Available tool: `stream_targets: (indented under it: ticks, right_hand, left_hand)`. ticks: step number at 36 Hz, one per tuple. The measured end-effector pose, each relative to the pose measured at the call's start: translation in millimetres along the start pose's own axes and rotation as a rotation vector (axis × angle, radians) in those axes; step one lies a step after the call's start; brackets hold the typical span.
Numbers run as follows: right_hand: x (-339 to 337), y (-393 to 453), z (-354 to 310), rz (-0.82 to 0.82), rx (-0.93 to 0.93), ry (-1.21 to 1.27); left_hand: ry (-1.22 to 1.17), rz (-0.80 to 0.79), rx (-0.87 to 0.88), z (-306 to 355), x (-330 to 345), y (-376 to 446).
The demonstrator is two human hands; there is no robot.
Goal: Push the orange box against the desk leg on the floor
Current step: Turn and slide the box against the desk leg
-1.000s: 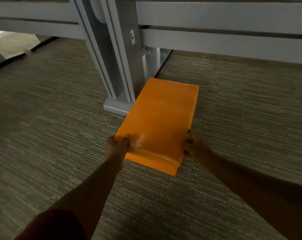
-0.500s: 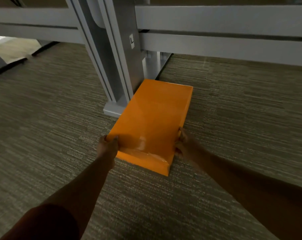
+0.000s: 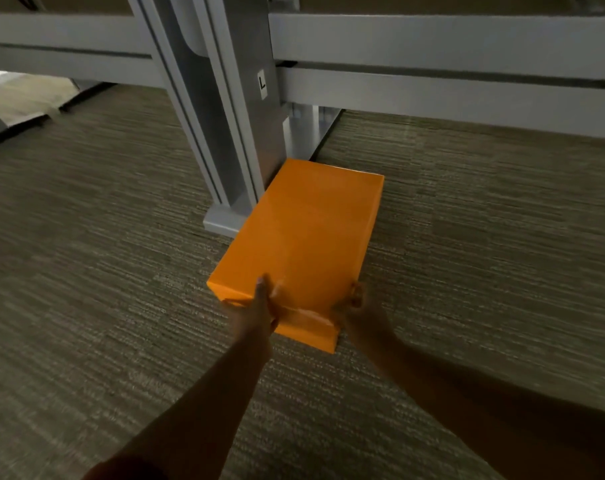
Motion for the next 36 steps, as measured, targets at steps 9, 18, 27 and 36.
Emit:
stream_targets:
  ticks: [9,18,27,36]
  right_hand:
    - [10.3,8.1,4.0,-0.084,-0.040,-0.001]
    - [3.8,23.6,-7.3,-0.109,-0.063,-0.032]
    - [7.6,24.9,-12.9,-0.227,-0.058,-0.028]
    - [2.4,27.7,-14.3,-0.257,0.061,0.023]
  left_hand:
    - [0.012,-0.017,-0.053,4.0,13.9,6.3]
    - [0.113,-0.065,-0.111,17.7,33.5,15.4]
    - [0.211,-0.071,-0.122,25.9,37.6,25.0]
    - [0.306,0.013,-0.035,23.0,35.7,11.8]
Point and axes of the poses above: each hand's wrist, its own y-axis towards the middle knuckle, its own x-axis out of the palm, z = x × y, the point moved 9 cm from there along y, towards the middle knuckle, and after that the axes turned 15 degrees about -y, right-handed, at the moved point
